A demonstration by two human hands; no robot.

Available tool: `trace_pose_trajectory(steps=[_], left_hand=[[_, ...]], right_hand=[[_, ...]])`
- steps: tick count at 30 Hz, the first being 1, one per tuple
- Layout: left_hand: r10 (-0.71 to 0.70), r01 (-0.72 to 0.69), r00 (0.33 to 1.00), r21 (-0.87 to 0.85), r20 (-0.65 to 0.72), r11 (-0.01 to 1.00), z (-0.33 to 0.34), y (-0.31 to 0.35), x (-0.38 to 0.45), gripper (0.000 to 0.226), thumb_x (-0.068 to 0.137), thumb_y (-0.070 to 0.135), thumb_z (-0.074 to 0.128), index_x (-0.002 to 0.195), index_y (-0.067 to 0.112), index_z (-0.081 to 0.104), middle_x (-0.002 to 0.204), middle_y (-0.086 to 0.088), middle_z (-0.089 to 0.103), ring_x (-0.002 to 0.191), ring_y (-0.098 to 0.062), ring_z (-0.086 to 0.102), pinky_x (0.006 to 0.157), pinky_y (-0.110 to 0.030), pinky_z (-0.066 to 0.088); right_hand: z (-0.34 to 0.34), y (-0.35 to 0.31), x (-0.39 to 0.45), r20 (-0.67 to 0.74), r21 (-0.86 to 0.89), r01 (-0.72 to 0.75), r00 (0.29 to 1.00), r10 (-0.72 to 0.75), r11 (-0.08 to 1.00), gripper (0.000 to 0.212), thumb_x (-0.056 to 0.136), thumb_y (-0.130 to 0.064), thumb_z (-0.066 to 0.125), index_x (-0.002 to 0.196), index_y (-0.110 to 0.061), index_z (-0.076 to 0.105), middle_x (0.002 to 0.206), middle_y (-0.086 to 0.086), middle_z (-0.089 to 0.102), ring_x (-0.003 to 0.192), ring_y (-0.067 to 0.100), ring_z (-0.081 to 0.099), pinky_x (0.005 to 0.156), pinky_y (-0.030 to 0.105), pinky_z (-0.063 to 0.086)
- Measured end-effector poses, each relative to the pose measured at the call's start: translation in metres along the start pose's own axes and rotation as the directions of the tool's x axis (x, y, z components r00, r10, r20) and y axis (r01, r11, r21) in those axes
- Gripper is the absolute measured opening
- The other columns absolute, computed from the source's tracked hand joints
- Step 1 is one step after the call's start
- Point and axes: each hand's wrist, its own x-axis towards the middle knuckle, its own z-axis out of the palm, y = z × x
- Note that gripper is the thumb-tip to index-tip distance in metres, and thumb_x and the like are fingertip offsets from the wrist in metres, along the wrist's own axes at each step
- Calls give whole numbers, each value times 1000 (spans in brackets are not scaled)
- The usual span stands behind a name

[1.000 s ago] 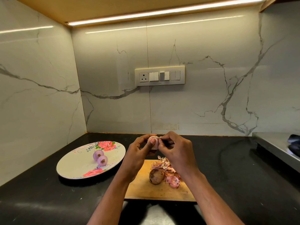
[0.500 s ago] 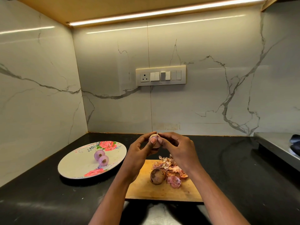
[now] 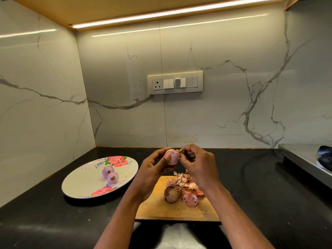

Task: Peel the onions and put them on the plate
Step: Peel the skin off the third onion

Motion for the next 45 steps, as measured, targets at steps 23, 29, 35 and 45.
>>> trace_pose_trajectory(steps=[23, 29, 35, 45], left_hand=[[46, -27, 993, 169, -107, 985, -2, -4, 2, 40, 85, 39, 63, 122, 24, 65, 112, 6, 71, 100, -6, 69, 78, -23, 57], [48, -21, 993, 234, -109, 972, -2, -5, 3, 26, 94, 27, 61, 120, 21, 65, 111, 2, 70, 96, -1, 69, 73, -20, 56], [82, -56, 993, 258, -90, 964, 2, -6, 1, 28, 93, 29, 61, 120, 23, 64, 111, 3, 70, 98, -2, 69, 73, -19, 56], [99, -60, 986, 271, -131, 961, 1, -8, 4, 36, 94, 34, 58, 128, 23, 62, 121, 3, 67, 108, -13, 66, 83, -25, 59]], right_hand=[[-7, -3, 0, 158, 37, 112, 981, -116, 993, 34, 89, -41, 65, 117, -24, 75, 106, -11, 75, 96, -3, 66, 80, 7, 50], [-3, -1, -3, 132, -26, 187, 974, -182, 982, 20, 92, -28, 70, 108, -17, 75, 95, -5, 75, 84, 3, 68, 75, 17, 57], [1, -3, -3, 96, -38, 171, 981, -167, 985, 15, 89, -28, 74, 100, -17, 70, 89, -8, 69, 78, -2, 63, 69, 8, 51], [1, -3, 0, 152, 133, -72, 987, 51, 988, 31, 89, -43, 69, 113, -24, 71, 98, -18, 69, 92, -8, 64, 76, 8, 52]])
